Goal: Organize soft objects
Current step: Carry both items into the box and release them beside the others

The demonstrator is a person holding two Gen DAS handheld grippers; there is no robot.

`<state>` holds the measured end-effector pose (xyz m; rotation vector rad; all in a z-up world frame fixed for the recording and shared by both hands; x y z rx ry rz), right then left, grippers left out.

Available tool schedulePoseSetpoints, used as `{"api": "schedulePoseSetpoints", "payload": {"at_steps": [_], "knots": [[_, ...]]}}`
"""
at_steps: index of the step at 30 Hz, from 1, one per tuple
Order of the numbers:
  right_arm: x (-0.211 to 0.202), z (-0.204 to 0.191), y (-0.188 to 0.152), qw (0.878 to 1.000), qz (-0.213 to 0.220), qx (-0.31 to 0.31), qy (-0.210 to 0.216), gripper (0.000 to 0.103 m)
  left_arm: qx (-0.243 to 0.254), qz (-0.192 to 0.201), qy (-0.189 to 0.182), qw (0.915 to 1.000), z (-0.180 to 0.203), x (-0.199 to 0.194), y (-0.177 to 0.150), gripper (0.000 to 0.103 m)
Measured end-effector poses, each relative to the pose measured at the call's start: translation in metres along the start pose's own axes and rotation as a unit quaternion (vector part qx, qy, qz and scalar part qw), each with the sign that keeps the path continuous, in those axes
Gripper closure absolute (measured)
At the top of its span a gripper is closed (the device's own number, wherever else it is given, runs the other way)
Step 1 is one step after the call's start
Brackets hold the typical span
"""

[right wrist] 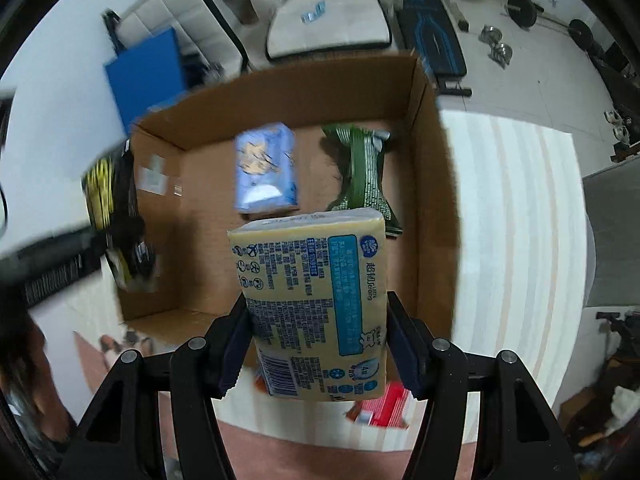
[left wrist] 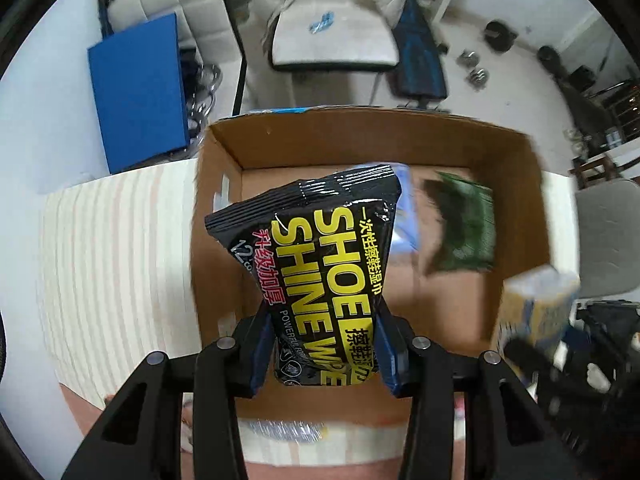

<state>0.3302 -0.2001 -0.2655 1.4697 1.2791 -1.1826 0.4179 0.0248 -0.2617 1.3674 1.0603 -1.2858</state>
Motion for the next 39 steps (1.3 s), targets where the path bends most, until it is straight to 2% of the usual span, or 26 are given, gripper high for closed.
{"api": "schedulePoseSetpoints", "payload": {"at_steps": [5, 7, 10, 12, 17, 21, 25, 28, 30, 32, 33, 34, 35, 36, 37, 39], "knots": [[0.037, -0.001, 0.018, 0.999, -0.034, 0.000, -0.024, 0.038, 0.013, -0.073, 0.035, 0.9966, -0.002, 0.065, 0.033, 0.062], [0.047, 0.000, 0.020, 0.999, -0.042, 0.003, -0.026, 0.038, 0.009, -0.099, 0.032, 0.9946, -0.003, 0.087, 0.041, 0.062], [0.065, 0.003, 0.024, 0.997, -0.067, 0.009, -0.024, 0.038, 0.013, -0.118, 0.034, 0.9923, 0.002, 0.108, 0.054, 0.062], [0.074, 0.005, 0.025, 0.996, -0.078, 0.009, -0.032, 0.038, 0.013, -0.128, 0.033, 0.9912, 0.006, 0.119, 0.060, 0.062], [0.092, 0.010, 0.025, 0.993, -0.107, 0.011, -0.042, 0.038, 0.014, -0.143, 0.002, 0.9896, 0.022, 0.135, 0.062, 0.062], [0.100, 0.007, 0.027, 0.993, -0.106, 0.003, -0.057, 0.038, 0.024, -0.140, 0.003, 0.9899, 0.032, 0.134, 0.058, 0.062], [0.107, 0.007, 0.029, 0.992, -0.113, 0.006, -0.060, 0.038, 0.028, -0.144, 0.003, 0.9892, 0.026, 0.141, 0.060, 0.059], [0.110, 0.006, 0.029, 0.991, -0.117, 0.012, -0.055, 0.035, 0.009, -0.146, -0.010, 0.9892, 0.021, 0.134, 0.055, 0.058], [0.107, 0.004, 0.033, 0.992, -0.116, 0.019, -0.041, 0.031, -0.003, -0.144, -0.025, 0.9892, 0.014, 0.132, 0.058, 0.052], [0.097, 0.002, 0.036, 0.994, -0.106, 0.025, -0.030, 0.022, 0.003, -0.133, -0.016, 0.9910, 0.010, 0.121, 0.057, 0.051], [0.092, -0.001, 0.035, 0.994, -0.100, 0.021, -0.027, 0.020, 0.007, -0.125, -0.012, 0.9921, 0.009, 0.115, 0.055, 0.046], [0.087, -0.004, 0.035, 0.995, -0.095, 0.017, -0.026, 0.015, 0.009, -0.117, -0.010, 0.9930, 0.008, 0.107, 0.052, 0.038], [0.082, -0.006, 0.035, 0.995, -0.090, 0.012, -0.028, 0.007, 0.007, -0.107, -0.015, 0.9941, 0.007, 0.098, 0.047, 0.021], [0.077, -0.009, 0.035, 0.996, -0.083, 0.007, -0.032, 0.005, 0.003, -0.099, -0.020, 0.9949, 0.006, 0.091, 0.044, 0.011], [0.073, -0.011, 0.035, 0.997, -0.075, 0.003, -0.035, 0.001, -0.001, -0.085, -0.028, 0.9960, 0.005, 0.081, 0.039, 0.011], [0.062, -0.012, 0.034, 0.998, -0.057, -0.002, -0.039, 0.000, -0.004, -0.061, -0.028, 0.9978, 0.004, 0.062, 0.026, 0.010]]}}
Point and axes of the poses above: each gripper's, at about its wrist camera, not at the fingertips, and x roughly the way its jaws point, z to its right, y to its top, the point moved 3 cm from there along x, roughly the way its jaws point, and after that the axes turned 12 degrees about x, right-handed, at the moved point
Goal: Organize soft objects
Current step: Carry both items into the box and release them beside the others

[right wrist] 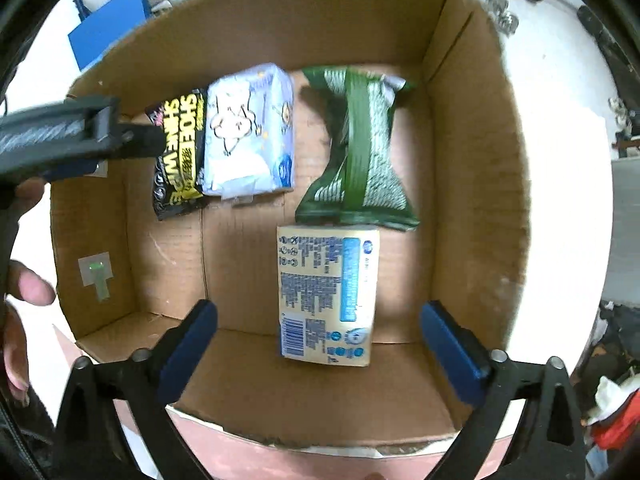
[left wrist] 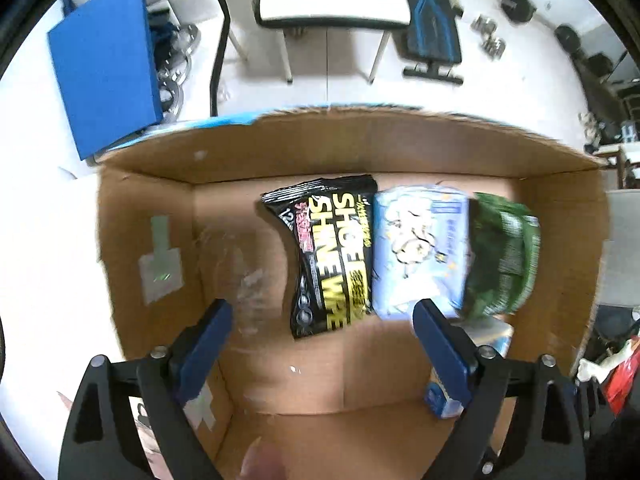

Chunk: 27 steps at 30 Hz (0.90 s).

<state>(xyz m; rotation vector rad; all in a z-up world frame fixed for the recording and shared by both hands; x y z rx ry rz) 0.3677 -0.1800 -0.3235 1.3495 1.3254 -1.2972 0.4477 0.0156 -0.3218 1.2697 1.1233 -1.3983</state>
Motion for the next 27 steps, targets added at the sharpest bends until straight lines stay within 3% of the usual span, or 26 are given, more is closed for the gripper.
{"api": "schedulePoseSetpoints", "payload": {"at_steps": [3, 12, 27], "knots": [[-0.016, 0.006, -0.004, 0.999, 0.035, -0.015, -0.014, 0.000, -0.005, 0.031, -0.004, 0.9995, 0.004, -0.035, -0.017, 0.000], [-0.054, 0.010, -0.043, 0.994, 0.098, -0.039, -0.003, 0.000, -0.013, 0.100, 0.029, 0.9945, 0.015, -0.059, -0.069, 0.000], [-0.133, 0.007, -0.117, 0.981, 0.194, -0.026, 0.008, 0.000, -0.007, 0.183, 0.034, 0.9825, 0.018, -0.118, -0.150, 0.000]]}}
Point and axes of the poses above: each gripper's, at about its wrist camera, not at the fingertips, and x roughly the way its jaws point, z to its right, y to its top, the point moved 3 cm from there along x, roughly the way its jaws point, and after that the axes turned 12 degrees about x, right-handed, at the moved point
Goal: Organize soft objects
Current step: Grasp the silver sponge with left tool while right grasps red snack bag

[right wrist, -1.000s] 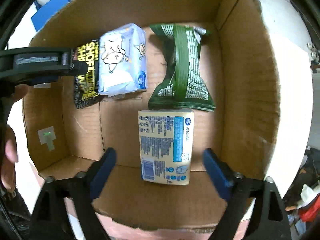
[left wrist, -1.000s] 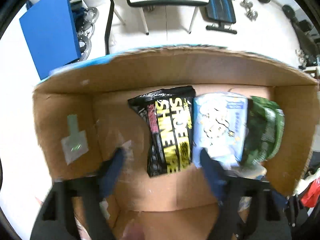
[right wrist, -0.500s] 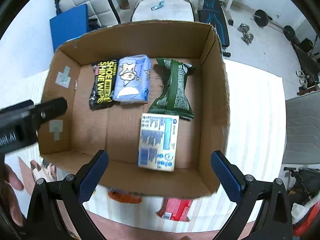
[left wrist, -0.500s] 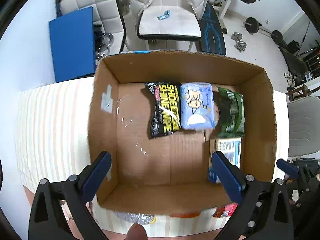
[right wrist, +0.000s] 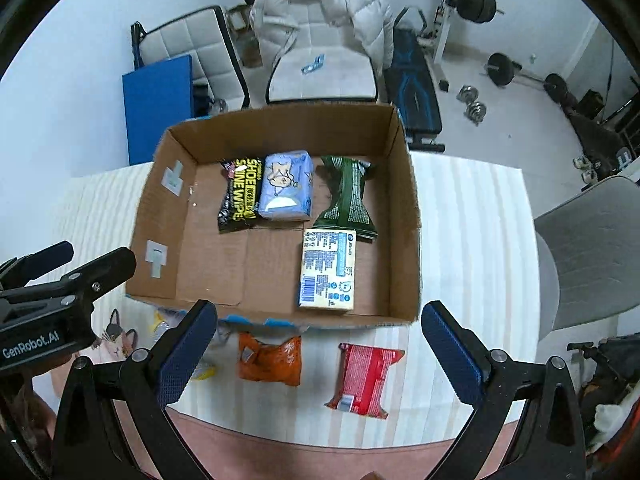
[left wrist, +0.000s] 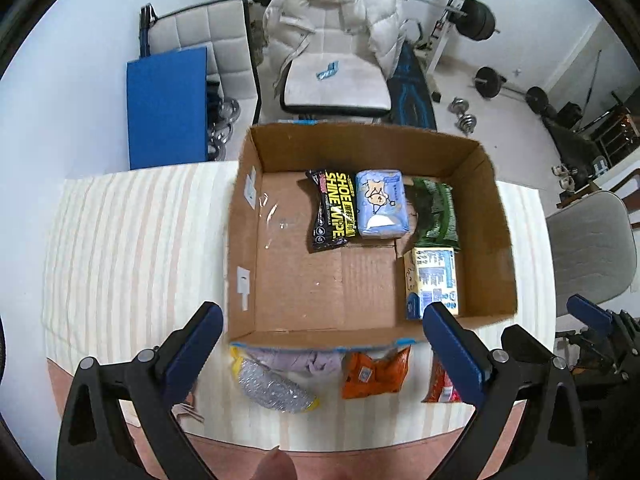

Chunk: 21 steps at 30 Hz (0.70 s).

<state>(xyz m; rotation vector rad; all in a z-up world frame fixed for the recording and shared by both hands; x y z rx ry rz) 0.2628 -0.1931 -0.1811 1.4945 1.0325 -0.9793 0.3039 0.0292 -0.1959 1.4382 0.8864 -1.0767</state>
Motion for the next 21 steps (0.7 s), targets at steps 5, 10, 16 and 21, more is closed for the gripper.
{"api": "schedulePoseSetpoints", "payload": {"at_steps": [5, 10, 16, 21], "knots": [[-0.030, -0.003, -0.018, 1.000, 0.023, 0.017, 0.013, 0.000, 0.014, 0.042, 0.015, 0.9989, -0.004, -0.036, -0.014, 0.000], [-0.043, 0.000, -0.039, 0.997, 0.053, 0.030, 0.048, 0.000, 0.002, 0.047, 0.035, 0.9983, -0.012, -0.049, -0.038, 0.000], [-0.005, 0.035, -0.074, 0.997, 0.007, 0.059, 0.049, 0.000, -0.062, -0.037, -0.003, 0.9974, -0.027, 0.004, -0.079, 0.000], [0.055, 0.075, -0.097, 0.992, -0.073, 0.101, 0.034, 0.000, -0.154, -0.111, -0.045, 0.9807, -0.046, 0.077, -0.114, 0.001]]}}
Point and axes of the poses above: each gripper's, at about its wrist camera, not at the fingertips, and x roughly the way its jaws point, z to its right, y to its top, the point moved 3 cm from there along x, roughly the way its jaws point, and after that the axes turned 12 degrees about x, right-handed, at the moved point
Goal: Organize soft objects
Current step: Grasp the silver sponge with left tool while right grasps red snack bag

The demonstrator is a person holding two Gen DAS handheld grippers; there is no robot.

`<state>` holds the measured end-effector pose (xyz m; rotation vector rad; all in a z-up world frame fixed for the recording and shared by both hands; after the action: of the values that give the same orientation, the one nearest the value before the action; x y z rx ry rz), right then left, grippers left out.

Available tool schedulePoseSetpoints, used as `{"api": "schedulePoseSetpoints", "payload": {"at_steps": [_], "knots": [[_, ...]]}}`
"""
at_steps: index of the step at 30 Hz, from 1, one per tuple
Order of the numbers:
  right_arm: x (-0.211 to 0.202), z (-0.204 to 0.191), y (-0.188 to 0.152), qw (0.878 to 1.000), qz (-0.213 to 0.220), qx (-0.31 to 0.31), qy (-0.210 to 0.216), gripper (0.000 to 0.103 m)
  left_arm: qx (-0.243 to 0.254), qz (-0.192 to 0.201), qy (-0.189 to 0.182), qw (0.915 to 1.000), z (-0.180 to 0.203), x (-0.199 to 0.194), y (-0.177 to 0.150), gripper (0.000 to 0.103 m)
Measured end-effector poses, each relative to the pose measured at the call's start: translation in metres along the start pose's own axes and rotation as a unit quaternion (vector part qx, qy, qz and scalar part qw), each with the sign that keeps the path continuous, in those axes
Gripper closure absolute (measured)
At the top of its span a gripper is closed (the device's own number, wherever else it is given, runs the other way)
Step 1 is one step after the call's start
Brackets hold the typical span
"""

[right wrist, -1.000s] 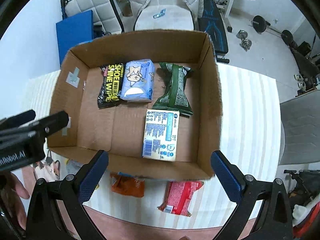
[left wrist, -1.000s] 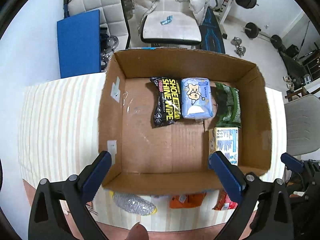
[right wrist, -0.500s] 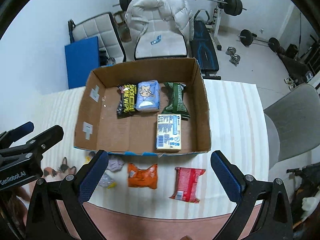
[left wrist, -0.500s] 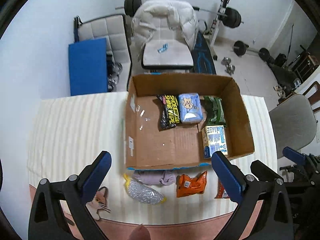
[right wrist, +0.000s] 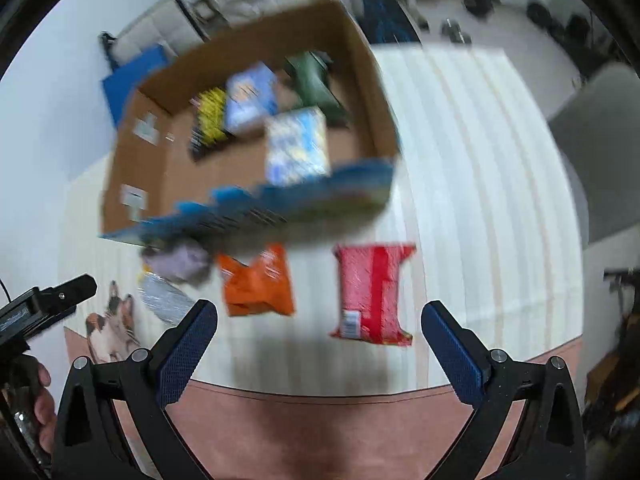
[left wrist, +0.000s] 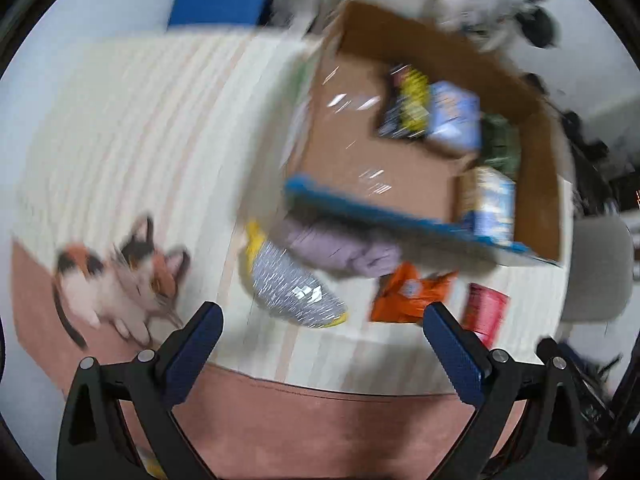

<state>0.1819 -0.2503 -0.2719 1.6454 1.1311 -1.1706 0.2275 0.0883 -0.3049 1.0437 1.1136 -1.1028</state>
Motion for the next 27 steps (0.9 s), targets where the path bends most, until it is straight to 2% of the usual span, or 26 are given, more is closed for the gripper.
{"api": "schedulePoseSetpoints", "payload": {"at_steps": [4, 6, 8, 11, 14, 20, 25, 27], "knots": [[0.039, 0.029, 0.004, 0.999, -0.027, 0.040, -0.012, 0.000, -0.082, -0.064, -0.033, 0.9940, -0.022, 0.062, -0.005, 0.004], [0.051, 0.035, 0.006, 0.998, -0.038, 0.052, -0.014, 0.000, -0.103, -0.083, -0.024, 0.9909, -0.027, 0.085, -0.007, 0.004], [0.065, 0.040, 0.004, 0.997, -0.048, 0.060, -0.016, 0.000, -0.101, -0.093, 0.007, 0.9905, -0.028, 0.101, -0.007, 0.004], [0.082, 0.044, 0.001, 0.996, -0.062, 0.063, -0.028, 0.001, -0.065, -0.111, 0.065, 0.9896, -0.022, 0.118, -0.009, 0.004], [0.093, 0.048, 0.000, 0.995, -0.072, 0.059, -0.042, 0.001, -0.040, -0.117, 0.095, 0.9878, -0.023, 0.124, -0.020, 0.004], [0.109, 0.050, 0.000, 0.993, -0.092, 0.048, -0.052, 0.001, -0.036, -0.130, 0.109, 0.9848, -0.042, 0.117, -0.051, 0.004], [0.125, 0.046, -0.003, 0.992, -0.105, 0.034, -0.065, 0.002, -0.034, -0.102, 0.087, 0.9904, -0.043, 0.102, -0.060, 0.004], [0.130, 0.044, -0.005, 0.991, -0.110, 0.031, -0.072, 0.013, -0.032, -0.096, 0.079, 0.9918, -0.042, 0.103, -0.057, 0.004]]}}
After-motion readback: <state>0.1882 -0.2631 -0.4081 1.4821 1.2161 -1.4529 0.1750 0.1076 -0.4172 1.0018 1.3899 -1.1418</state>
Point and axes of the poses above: each gripper's, at about its wrist camera, not at the fingertips, and x roughly the way its jaws point, z to its right, y to its top, the point moved 3 cm from there along x, roughly the way its jaws point, and after that the axes turned 12 degrees about x, right-handed, at the moved point
